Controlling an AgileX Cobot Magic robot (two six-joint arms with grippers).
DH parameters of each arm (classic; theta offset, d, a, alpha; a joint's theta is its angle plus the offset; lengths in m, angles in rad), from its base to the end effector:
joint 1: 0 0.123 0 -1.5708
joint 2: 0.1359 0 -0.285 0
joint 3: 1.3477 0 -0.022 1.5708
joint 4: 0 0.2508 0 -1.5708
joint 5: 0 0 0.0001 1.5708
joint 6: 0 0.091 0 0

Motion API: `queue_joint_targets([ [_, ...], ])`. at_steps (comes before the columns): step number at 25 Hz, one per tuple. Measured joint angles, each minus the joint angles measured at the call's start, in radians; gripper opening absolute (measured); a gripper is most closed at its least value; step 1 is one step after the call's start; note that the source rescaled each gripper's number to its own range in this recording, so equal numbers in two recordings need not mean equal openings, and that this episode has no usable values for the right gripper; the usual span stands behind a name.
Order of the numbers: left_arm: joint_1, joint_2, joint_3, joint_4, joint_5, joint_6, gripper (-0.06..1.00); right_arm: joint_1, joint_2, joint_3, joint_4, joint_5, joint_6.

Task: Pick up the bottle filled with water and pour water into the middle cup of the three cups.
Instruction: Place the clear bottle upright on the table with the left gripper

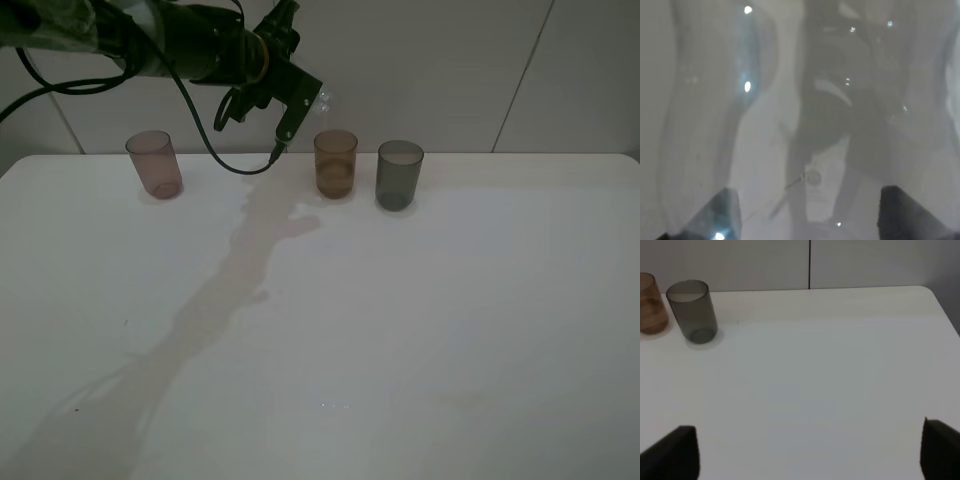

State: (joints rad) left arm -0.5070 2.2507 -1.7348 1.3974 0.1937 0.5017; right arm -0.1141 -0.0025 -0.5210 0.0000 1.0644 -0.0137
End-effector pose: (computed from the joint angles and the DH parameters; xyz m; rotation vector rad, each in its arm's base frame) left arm 0.4672 -0.2396 0.1942 1.9973 0.9124 1.0291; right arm -0.0078 0.0009 0.2828 0.1016 2.0229 -0.0808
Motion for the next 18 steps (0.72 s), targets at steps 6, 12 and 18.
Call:
queue_joint_targets([
  [6, 0.002, 0.000, 0.000, 0.001, 0.000, 0.000, 0.01, 0.000, 0.000, 0.000, 0.000, 0.000, 0.000],
  [12, 0.002, -0.008, 0.000, -0.089, -0.001, 0.000, 0.01, 0.000, 0.000, 0.000, 0.000, 0.000, 0.000],
  [18, 0.002, -0.050, 0.000, -0.265, 0.006, -0.071, 0.01, 0.000, 0.000, 0.000, 0.000, 0.000, 0.000],
])
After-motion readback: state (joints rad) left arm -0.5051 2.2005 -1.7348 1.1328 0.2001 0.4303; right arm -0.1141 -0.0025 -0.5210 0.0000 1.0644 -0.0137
